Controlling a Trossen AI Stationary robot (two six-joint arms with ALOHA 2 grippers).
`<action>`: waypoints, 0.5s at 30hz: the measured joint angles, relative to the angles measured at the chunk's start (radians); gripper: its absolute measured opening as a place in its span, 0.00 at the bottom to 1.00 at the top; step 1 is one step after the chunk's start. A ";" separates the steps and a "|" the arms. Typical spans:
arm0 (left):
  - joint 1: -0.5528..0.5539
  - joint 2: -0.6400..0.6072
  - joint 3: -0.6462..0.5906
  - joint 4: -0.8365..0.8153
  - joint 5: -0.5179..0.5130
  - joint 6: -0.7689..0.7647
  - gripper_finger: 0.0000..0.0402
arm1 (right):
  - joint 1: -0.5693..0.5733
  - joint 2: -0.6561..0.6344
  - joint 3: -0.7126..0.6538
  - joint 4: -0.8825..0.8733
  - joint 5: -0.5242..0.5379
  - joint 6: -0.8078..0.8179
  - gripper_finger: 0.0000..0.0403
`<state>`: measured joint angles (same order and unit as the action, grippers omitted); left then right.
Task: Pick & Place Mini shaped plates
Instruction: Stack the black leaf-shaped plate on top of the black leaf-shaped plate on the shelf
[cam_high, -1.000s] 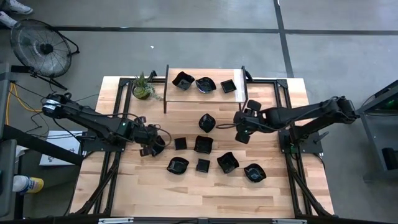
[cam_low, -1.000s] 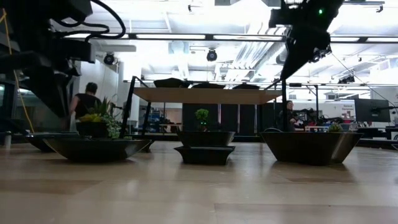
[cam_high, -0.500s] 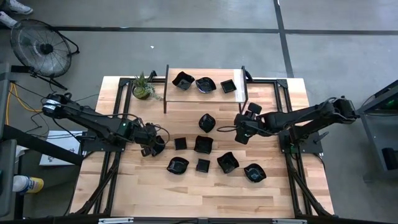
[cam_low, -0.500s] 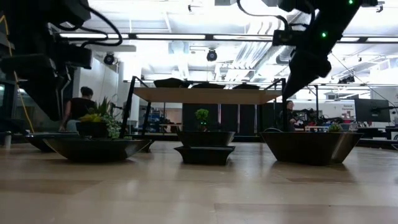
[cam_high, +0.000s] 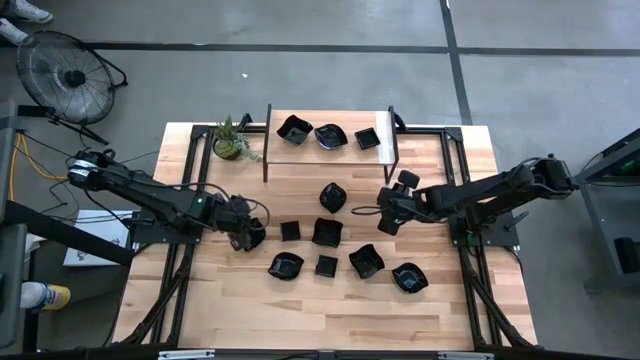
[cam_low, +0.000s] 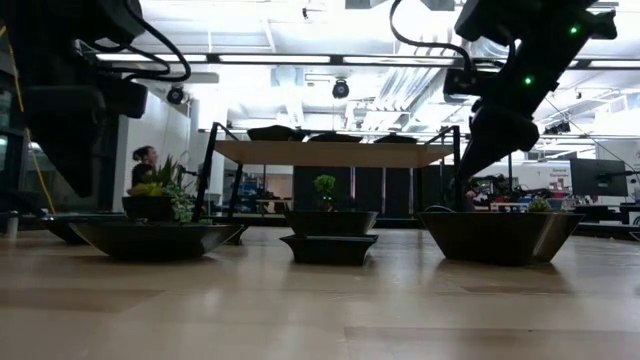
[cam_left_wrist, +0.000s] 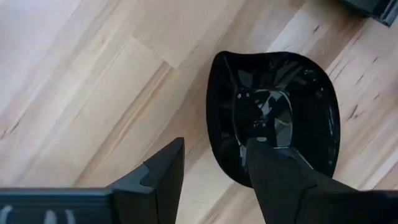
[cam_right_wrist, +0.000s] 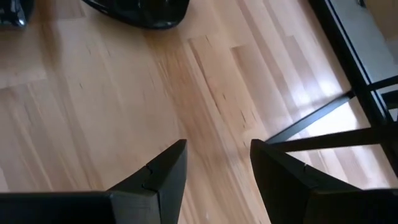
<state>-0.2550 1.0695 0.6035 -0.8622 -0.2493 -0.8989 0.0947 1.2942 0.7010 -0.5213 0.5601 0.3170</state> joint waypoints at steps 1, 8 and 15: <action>0.000 0.000 -0.004 0.006 0.000 -0.009 0.42 | 0.006 0.000 0.000 0.004 0.007 0.000 0.43; 0.000 0.000 -0.084 0.053 0.030 -0.078 0.42 | 0.049 0.000 0.000 0.036 0.037 -0.001 0.43; 0.000 0.000 -0.095 0.100 0.033 -0.089 0.42 | 0.066 0.000 0.000 0.064 0.037 -0.002 0.43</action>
<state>-0.2546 1.0691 0.5087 -0.7622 -0.2167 -0.9877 0.1604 1.2942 0.7013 -0.4574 0.5975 0.3149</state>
